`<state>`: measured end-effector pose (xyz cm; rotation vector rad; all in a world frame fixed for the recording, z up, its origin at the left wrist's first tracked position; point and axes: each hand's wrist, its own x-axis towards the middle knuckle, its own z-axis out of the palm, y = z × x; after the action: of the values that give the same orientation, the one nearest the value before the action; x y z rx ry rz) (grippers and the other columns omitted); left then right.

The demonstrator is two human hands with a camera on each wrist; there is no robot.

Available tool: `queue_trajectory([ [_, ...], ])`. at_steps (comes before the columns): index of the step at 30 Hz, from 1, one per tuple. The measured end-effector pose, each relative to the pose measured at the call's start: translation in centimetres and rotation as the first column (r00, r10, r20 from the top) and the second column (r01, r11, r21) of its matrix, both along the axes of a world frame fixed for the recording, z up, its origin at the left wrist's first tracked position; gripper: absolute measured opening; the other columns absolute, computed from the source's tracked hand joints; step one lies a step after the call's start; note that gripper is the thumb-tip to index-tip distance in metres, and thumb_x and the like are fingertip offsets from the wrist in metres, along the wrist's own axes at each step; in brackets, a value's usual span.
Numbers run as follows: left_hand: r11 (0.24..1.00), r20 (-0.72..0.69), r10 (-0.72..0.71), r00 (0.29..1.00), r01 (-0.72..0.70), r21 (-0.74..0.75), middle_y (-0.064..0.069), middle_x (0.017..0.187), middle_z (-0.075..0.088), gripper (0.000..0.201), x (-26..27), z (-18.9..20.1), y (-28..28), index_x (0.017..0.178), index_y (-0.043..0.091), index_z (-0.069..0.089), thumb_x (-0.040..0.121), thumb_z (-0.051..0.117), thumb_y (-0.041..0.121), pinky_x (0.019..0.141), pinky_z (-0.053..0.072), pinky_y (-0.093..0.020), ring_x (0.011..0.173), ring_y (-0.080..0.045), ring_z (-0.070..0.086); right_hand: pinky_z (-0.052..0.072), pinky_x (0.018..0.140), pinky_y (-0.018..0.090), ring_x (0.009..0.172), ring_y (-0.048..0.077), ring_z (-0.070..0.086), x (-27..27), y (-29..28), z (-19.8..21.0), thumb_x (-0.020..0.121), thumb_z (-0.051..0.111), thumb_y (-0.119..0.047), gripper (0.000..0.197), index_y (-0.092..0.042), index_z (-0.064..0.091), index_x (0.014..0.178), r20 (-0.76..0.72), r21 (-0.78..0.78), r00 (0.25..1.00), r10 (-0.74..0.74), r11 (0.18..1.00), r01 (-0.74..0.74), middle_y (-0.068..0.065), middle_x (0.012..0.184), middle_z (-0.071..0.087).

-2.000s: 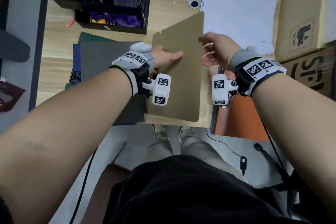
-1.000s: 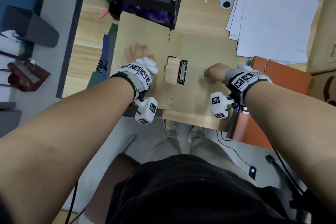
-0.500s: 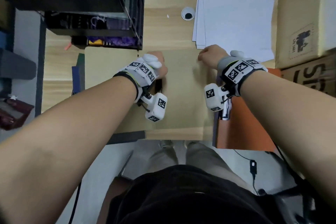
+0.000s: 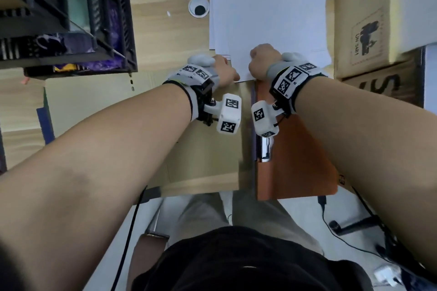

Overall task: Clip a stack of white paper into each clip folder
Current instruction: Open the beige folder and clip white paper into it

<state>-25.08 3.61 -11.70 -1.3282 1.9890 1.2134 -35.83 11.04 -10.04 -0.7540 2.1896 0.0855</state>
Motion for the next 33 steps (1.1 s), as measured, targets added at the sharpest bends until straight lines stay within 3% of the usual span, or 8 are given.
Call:
queue_trajectory([
  [5, 0.984, -0.015, 0.124, 0.992, -0.121, 0.133, -0.010, 0.103, 0.070, 0.035, -1.7, -0.6, 0.0, 0.110, 0.004, 0.066, 0.085, 0.070, 0.029, 0.069, 0.053, -0.024, 0.078, -0.019, 0.062, 0.049, 0.085, 0.036, 0.088, 0.031, 0.055, -0.9, 0.0, -0.2, 0.087, 0.042, -0.004, 0.009, -0.008, 0.050, 0.087, 0.020, 0.015, 0.999, 0.027, 1.000, -0.027, 0.010, 0.105, 0.050],
  [9, 0.994, -0.061, 0.072, 0.996, -0.066, 0.093, -0.002, 0.102, 0.063, 0.030, -3.3, -0.1, 0.0, 0.115, 0.014, 0.064, 0.095, 0.056, 0.035, 0.046, 0.034, -0.010, 0.065, -0.005, 0.050, 0.050, 0.088, 0.036, 0.092, 0.029, 0.057, -1.5, 0.0, 0.2, 0.087, 0.061, -0.023, 0.015, -0.011, 0.053, 0.081, 0.048, 0.003, 0.999, 0.008, 1.000, -0.008, 0.008, 0.102, 0.054],
  [13, 0.989, -0.045, 0.145, 0.988, -0.143, 0.044, -0.010, 0.112, 0.057, 0.042, -4.2, 0.2, 0.1, 0.128, 0.006, 0.052, 0.096, 0.054, 0.033, 0.082, 0.045, -0.030, 0.110, -0.028, 0.057, 0.047, 0.101, 0.037, 0.120, 0.029, 0.057, -1.8, 0.4, 0.5, 0.095, 0.044, -0.013, 0.038, -0.015, 0.057, 0.131, 0.087, -0.013, 0.994, -0.070, 0.997, 0.072, 0.007, 0.131, 0.059],
  [17, 0.980, -0.070, 0.200, 0.977, -0.198, 0.034, -0.015, 0.123, 0.059, 0.060, -5.0, -0.7, 0.3, 0.139, 0.009, 0.040, 0.084, 0.061, 0.015, 0.093, 0.052, -0.044, 0.109, -0.033, 0.061, 0.040, 0.107, 0.033, 0.132, 0.027, 0.048, -2.2, 1.1, 0.7, 0.097, 0.037, -0.004, 0.051, -0.017, 0.047, 0.145, 0.152, -0.068, 0.976, -0.155, 0.984, 0.167, 0.006, 0.146, 0.049],
  [24, 0.988, -0.176, 0.144, 0.974, -0.150, -0.024, -0.003, 0.085, 0.039, 0.026, -1.9, 1.7, -2.0, 0.105, 0.018, 0.037, 0.090, 0.048, 0.000, 0.044, 0.027, -0.019, 0.070, -0.018, 0.032, 0.037, 0.108, 0.028, 0.133, 0.023, 0.046, -2.2, 1.3, 0.6, 0.096, 0.038, -0.007, 0.048, -0.018, 0.049, 0.141, 0.149, -0.229, 0.926, -0.348, 0.899, 0.374, 0.003, 0.147, 0.046],
  [28, 0.979, -0.248, 0.198, 0.948, -0.202, 0.011, 0.005, 0.107, 0.054, 0.043, 3.3, 4.4, -3.9, 0.132, 0.022, 0.049, 0.094, 0.050, 0.002, 0.046, 0.035, -0.009, 0.082, -0.017, 0.050, 0.038, 0.106, 0.033, 0.131, 0.027, 0.043, -1.4, 0.7, 1.7, 0.092, 0.048, -0.015, 0.050, -0.017, 0.042, 0.142, 0.079, -0.316, 0.888, -0.452, 0.834, 0.453, 0.007, 0.144, 0.041],
  [31, 0.979, -0.239, 0.195, 0.951, -0.203, -0.007, 0.005, 0.113, 0.057, 0.042, 6.6, 5.1, -4.2, 0.137, 0.017, 0.051, 0.096, 0.054, 0.009, 0.049, 0.035, -0.004, 0.097, -0.015, 0.054, 0.044, 0.100, 0.035, 0.115, 0.025, 0.052, -1.2, 1.0, 2.0, 0.088, 0.054, -0.019, 0.064, -0.022, 0.029, 0.146, 0.192, -0.294, 0.789, -0.584, 0.733, 0.614, 0.005, 0.130, 0.046],
  [33, 0.973, -0.224, 0.230, 0.947, -0.230, 0.029, 0.004, 0.113, 0.059, 0.040, 9.0, 5.5, -4.2, 0.136, 0.018, 0.052, 0.097, 0.054, 0.010, 0.058, 0.044, -0.009, 0.097, -0.020, 0.057, 0.049, 0.074, 0.028, 0.081, 0.017, 0.055, -0.3, 0.9, 2.7, 0.085, 0.058, -0.019, 0.057, -0.024, 0.036, 0.137, 0.395, -0.259, 0.660, -0.639, 0.612, 0.747, 0.000, 0.101, 0.050],
])
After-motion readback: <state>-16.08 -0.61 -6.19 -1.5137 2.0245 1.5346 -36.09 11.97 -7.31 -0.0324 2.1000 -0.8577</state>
